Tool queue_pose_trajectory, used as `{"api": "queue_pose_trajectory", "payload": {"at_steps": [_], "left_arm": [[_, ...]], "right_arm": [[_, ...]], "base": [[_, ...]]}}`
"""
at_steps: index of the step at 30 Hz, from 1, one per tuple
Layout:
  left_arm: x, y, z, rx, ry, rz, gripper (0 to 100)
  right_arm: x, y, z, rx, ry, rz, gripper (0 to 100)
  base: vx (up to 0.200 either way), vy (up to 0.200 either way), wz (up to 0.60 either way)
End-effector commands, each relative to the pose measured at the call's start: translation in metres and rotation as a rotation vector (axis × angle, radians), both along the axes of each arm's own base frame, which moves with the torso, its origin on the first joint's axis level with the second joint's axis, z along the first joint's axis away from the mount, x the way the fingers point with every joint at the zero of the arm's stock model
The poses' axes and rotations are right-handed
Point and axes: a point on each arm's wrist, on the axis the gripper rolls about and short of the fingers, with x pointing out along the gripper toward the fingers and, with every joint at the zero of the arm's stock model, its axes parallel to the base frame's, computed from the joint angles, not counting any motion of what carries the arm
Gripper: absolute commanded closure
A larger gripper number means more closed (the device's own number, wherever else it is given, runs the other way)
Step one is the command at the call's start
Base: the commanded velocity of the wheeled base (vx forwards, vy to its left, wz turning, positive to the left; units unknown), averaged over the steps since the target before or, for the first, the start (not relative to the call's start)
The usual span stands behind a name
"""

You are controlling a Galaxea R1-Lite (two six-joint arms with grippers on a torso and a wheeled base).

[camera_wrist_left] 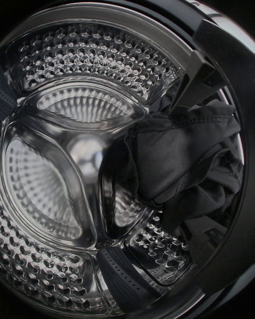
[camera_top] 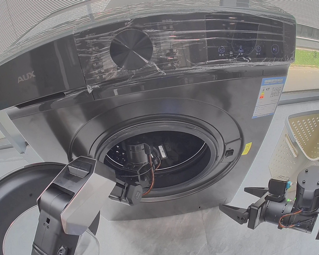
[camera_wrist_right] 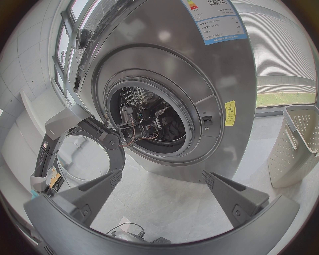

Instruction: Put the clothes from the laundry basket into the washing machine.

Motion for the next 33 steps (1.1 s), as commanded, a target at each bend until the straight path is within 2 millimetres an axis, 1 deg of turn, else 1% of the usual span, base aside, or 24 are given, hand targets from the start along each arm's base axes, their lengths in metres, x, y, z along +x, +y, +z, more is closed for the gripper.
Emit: {"api": "queue_pose_trajectory", "payload": {"at_steps": [1,5,6,8,12,14,16,18,19,22,24,25,28,29,30,33], "left_arm": [[-0.012,0.0,0.002,0.015,0.028,-0.023,0],[-0.019,-0.001,-0.004,0.031,0.056,-0.031,0],[-0.023,-0.004,-0.005,0.036,0.065,-0.04,0],[-0.025,-0.004,-0.004,0.039,0.069,-0.041,0],[-0.035,-0.005,-0.003,0.051,0.091,-0.066,0],[-0.045,-0.002,-0.002,0.064,0.117,-0.08,0],[-0.055,-0.005,-0.001,0.07,0.134,-0.108,0],[-0.062,-0.005,0.0,0.077,0.148,-0.12,0],[-0.062,-0.005,0.0,0.077,0.148,-0.12,0],[-0.075,-0.009,-0.001,0.091,0.168,-0.142,0],[-0.083,-0.009,0.003,0.099,0.18,-0.152,0],[-0.085,-0.009,0.004,0.099,0.18,-0.154,0],[-0.099,-0.009,0.01,0.11,0.195,-0.172,0],[-0.099,-0.009,0.01,0.11,0.195,-0.172,0],[-0.109,-0.009,0.013,0.115,0.202,-0.185,0],[-0.126,-0.007,0.02,0.128,0.218,-0.206,0]], "right_arm": [[0.0,0.0,0.001,0.007,-0.008,0.001,0],[0.0,0.0,0.001,0.007,-0.01,0.001,0],[0.0,0.0,0.001,0.007,-0.008,-0.001,0],[0.0,0.0,0.001,0.007,-0.008,-0.001,0],[0.0,0.0,0.001,0.007,-0.008,0.001,0],[0.0,0.0,0.001,0.005,-0.007,0.001,0],[0.0,0.0,0.001,0.006,-0.006,0.001,0],[0.0,0.0,0.0,0.005,-0.005,0.001,0],[0.0,0.0,0.0,0.005,-0.006,-0.001,0],[0.0,0.0,0.0,0.005,-0.005,0.001,0],[0.0,0.0,0.0,0.004,-0.004,-0.001,0],[0.0,0.0,0.0,0.004,-0.004,-0.001,0],[0.0,0.0,0.0,0.005,-0.005,0.001,0],[0.0,0.0,0.0,0.005,-0.005,0.001,0],[0.0,0.0,0.001,0.005,-0.006,-0.001,0],[0.0,0.0,0.001,0.006,-0.007,-0.001,0]], "base": [[0.0,0.0,0.0],[0.0,0.0,0.0],[0.0,0.0,0.0],[0.0,0.0,0.0],[0.0,0.0,0.0],[0.0,0.0,0.0],[0.0,0.0,0.0],[0.0,0.0,0.0],[0.0,0.0,0.0],[0.0,0.0,0.0],[0.0,0.0,0.0],[0.0,0.0,0.0],[0.0,0.0,0.0],[0.0,0.0,0.0],[0.0,0.0,0.0],[0.0,0.0,0.0]]}}
